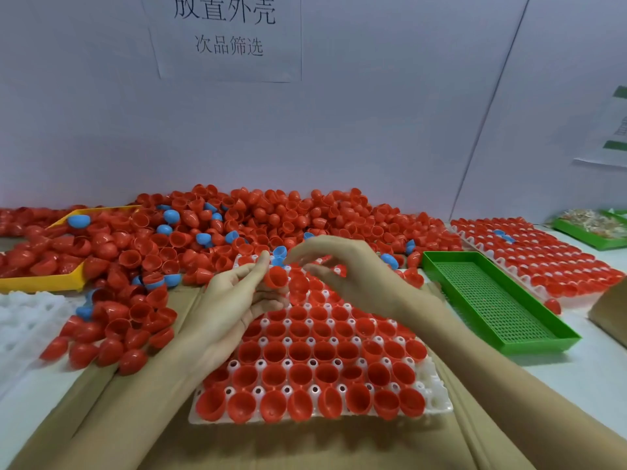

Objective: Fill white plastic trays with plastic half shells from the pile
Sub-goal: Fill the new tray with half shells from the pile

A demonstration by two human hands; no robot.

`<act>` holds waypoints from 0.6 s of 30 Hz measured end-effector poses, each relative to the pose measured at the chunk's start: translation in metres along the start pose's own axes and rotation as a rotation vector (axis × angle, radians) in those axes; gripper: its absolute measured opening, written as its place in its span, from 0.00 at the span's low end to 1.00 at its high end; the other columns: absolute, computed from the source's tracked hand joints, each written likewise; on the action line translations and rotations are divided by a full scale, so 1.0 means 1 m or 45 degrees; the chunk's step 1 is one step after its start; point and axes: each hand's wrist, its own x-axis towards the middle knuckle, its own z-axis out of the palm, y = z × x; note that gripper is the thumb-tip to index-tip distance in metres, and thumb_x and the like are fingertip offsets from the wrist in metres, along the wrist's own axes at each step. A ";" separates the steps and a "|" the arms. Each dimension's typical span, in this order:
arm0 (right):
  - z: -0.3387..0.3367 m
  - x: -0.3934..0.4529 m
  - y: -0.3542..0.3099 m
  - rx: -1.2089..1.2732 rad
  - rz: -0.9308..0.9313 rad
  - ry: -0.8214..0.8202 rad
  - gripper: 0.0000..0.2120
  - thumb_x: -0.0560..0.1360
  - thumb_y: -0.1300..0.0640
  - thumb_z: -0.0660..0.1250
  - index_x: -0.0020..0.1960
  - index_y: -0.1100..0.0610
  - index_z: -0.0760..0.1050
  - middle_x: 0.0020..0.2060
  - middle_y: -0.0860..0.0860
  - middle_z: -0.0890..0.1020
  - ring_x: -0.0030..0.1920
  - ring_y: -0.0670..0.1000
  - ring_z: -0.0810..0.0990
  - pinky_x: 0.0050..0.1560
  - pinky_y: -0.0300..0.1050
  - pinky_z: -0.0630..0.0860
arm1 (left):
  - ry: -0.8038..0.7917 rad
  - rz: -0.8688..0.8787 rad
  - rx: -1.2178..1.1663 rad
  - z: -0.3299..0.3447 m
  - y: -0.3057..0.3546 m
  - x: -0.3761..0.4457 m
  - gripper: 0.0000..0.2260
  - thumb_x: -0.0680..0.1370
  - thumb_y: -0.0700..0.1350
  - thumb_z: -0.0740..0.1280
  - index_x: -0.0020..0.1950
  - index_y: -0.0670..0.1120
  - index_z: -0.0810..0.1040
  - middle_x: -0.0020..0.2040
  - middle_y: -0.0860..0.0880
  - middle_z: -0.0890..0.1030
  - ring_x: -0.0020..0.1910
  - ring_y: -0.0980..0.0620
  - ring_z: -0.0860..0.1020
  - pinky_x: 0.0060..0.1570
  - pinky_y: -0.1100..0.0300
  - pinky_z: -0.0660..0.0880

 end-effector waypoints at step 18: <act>-0.001 -0.049 -0.010 -0.127 0.212 0.090 0.09 0.78 0.63 0.74 0.58 0.56 0.85 0.48 0.46 0.85 0.47 0.41 0.82 0.50 0.30 0.78 | -0.179 -0.064 0.193 -0.012 0.006 0.009 0.26 0.78 0.65 0.65 0.52 0.43 0.87 0.48 0.36 0.86 0.40 0.44 0.85 0.36 0.62 0.81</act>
